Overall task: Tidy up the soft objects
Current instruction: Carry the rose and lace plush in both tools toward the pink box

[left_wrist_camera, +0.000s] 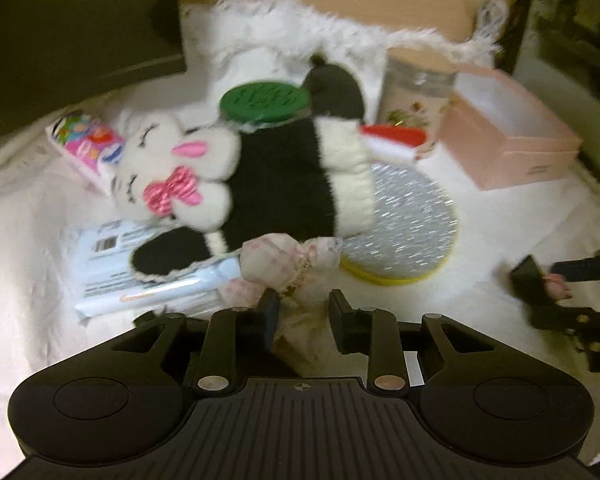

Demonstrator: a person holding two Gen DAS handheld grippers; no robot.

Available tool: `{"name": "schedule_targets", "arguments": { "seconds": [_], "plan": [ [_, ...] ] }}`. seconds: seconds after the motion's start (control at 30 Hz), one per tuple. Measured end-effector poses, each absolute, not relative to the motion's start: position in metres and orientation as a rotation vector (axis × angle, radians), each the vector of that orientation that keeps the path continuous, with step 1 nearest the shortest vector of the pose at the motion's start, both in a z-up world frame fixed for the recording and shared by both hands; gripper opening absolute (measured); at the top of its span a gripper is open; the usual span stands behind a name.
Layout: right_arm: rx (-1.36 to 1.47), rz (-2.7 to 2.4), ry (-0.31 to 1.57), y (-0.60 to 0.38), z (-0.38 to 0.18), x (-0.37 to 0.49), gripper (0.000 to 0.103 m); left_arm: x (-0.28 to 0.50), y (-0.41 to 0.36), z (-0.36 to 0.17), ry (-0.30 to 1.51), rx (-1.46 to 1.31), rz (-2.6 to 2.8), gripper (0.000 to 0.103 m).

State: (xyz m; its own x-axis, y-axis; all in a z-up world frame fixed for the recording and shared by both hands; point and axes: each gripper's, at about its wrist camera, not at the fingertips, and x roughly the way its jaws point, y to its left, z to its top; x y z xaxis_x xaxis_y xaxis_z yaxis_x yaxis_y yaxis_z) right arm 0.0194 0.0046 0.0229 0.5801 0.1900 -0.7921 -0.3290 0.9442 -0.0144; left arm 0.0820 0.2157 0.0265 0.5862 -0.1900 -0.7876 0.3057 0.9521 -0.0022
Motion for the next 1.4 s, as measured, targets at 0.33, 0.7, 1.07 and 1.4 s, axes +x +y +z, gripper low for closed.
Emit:
{"name": "schedule_targets", "arguments": {
  "seconds": [0.33, 0.7, 1.07, 1.4],
  "plan": [
    [-0.228, 0.282, 0.902, 0.012, 0.026, 0.015, 0.058, 0.098, 0.234, 0.020, 0.944, 0.077, -0.179, 0.035],
    [-0.174, 0.282, 0.933, 0.008, 0.024, 0.018, 0.031, 0.095, 0.237, 0.017, 0.931, 0.049, -0.229, 0.040],
    [-0.184, 0.320, 0.852, 0.000, 0.055, 0.011, 0.031, 0.076, 0.251, 0.030, 0.849, -0.061, -0.221, 0.017],
    [-0.069, 0.291, 0.668, -0.059, 0.128, 0.031, 0.031, 0.085, 0.202, 0.120, 0.677, -0.166, -0.438, 0.017]
  ]
}}
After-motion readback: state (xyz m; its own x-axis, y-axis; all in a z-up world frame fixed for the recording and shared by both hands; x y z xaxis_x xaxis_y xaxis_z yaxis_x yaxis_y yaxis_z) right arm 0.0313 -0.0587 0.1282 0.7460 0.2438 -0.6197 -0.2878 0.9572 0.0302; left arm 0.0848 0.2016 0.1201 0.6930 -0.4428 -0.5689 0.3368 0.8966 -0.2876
